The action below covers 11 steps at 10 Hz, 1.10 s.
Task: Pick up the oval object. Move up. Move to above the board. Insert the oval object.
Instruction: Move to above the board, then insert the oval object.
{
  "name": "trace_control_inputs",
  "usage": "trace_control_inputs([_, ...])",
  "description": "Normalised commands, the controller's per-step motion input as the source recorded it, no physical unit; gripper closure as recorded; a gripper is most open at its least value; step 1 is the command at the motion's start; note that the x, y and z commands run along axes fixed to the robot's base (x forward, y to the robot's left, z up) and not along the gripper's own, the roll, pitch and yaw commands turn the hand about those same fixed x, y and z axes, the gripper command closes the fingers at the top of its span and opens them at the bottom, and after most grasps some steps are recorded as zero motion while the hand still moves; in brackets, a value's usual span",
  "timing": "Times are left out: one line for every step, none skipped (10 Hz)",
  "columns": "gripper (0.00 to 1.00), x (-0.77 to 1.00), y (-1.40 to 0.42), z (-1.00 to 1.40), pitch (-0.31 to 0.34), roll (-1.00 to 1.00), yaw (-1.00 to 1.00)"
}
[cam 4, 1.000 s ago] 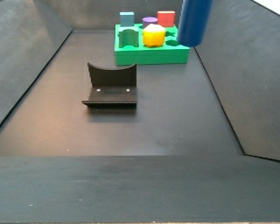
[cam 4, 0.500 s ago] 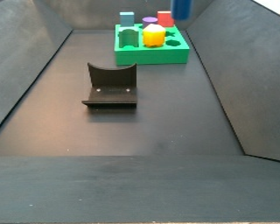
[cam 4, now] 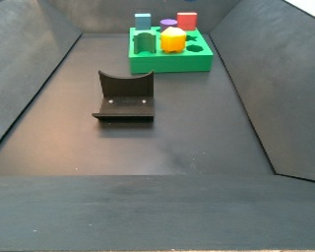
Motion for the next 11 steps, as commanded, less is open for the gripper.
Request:
trace_control_inputs([1.0, 0.08, -1.0, 0.09, 0.057, -0.01, 0.01])
trace_control_inputs([1.0, 0.09, -1.0, 0.1, 0.077, 0.0, 0.01])
trace_control_inputs([1.0, 0.1, -1.0, 0.1, 0.095, 0.01, 0.01])
trace_control_inputs([1.0, 0.12, -1.0, 0.1, 0.111, 0.0, 0.01])
trace_control_inputs([1.0, 0.13, -1.0, 0.1, 0.124, -0.01, 0.01])
trace_control_inputs([1.0, 0.16, -1.0, 0.12, 0.137, 0.0, 0.01])
trace_control_inputs([1.0, 0.15, -0.86, 0.1, 0.133, 0.0, 0.01])
trace_control_inputs([1.0, 0.12, -0.47, 0.06, 0.126, 0.02, 0.01])
trace_control_inputs([1.0, 0.09, -0.27, 0.05, 0.107, 0.02, 0.01])
trace_control_inputs([1.0, -0.04, 0.0, 0.0, 0.0, 0.0, 0.0])
trace_control_inputs([1.0, -0.01, -0.26, -0.1, -0.017, 0.05, 0.0])
